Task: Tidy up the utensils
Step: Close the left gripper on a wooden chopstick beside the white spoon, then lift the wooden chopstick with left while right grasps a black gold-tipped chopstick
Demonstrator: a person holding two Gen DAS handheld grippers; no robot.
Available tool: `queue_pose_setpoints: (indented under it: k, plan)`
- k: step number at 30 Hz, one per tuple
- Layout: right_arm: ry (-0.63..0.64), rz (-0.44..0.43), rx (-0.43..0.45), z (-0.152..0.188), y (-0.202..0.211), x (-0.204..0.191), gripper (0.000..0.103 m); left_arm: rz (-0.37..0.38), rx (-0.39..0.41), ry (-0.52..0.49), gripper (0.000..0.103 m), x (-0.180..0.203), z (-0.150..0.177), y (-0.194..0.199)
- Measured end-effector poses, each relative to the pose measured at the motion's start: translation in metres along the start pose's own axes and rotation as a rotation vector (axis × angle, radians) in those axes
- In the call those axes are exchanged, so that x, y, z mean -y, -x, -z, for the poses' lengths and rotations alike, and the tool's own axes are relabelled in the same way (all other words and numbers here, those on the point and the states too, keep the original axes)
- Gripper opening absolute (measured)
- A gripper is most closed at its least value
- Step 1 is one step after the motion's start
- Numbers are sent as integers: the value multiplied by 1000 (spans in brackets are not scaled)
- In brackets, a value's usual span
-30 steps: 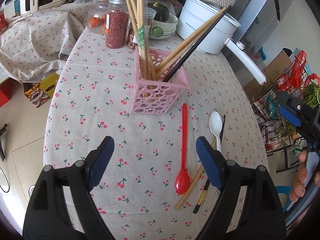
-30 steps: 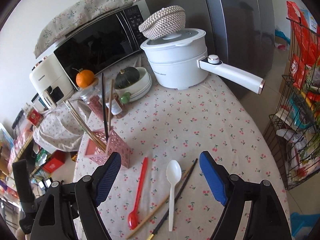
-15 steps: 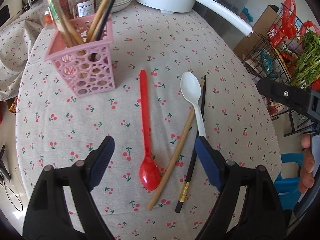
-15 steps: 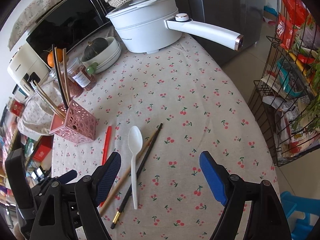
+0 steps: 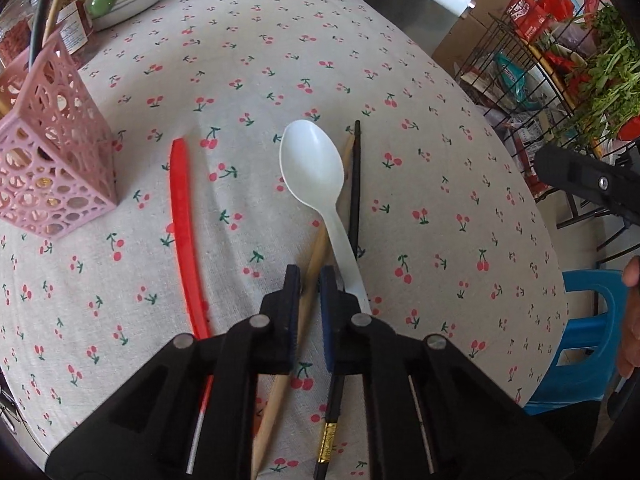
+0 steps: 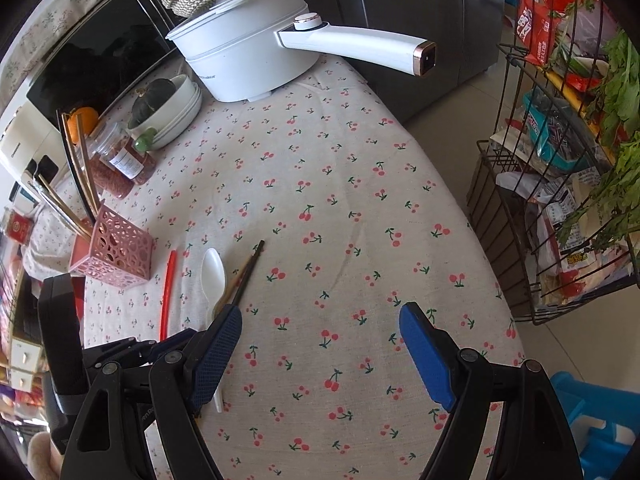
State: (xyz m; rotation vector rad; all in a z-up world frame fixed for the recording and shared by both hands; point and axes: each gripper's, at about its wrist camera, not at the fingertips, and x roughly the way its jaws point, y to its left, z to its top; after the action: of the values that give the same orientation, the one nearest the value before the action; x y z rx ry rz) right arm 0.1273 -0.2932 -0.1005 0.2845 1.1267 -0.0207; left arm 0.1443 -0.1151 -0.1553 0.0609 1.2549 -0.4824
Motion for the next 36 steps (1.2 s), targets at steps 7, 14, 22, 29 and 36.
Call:
queue_pose_setpoints:
  k: [7, 14, 22, 29, 36]
  plan:
    - [-2, 8, -16, -2, -8, 1, 82, -33, -3, 77, 8, -12, -3, 3]
    - [21, -1, -31, -3, -15, -12, 82, -7, 23, 132, 8, -29, 4, 32]
    - [54, 1, -55, 1, -24, -27, 82, 55, 140, 132, 8, -33, 11, 73]
    - [28, -18, -83, 0, -38, -32, 82, 73, 223, 140, 8, -40, 16, 99]
    - [4, -10, -138, -2, -67, -43, 82, 98, 315, 117, 7, -38, 22, 130]
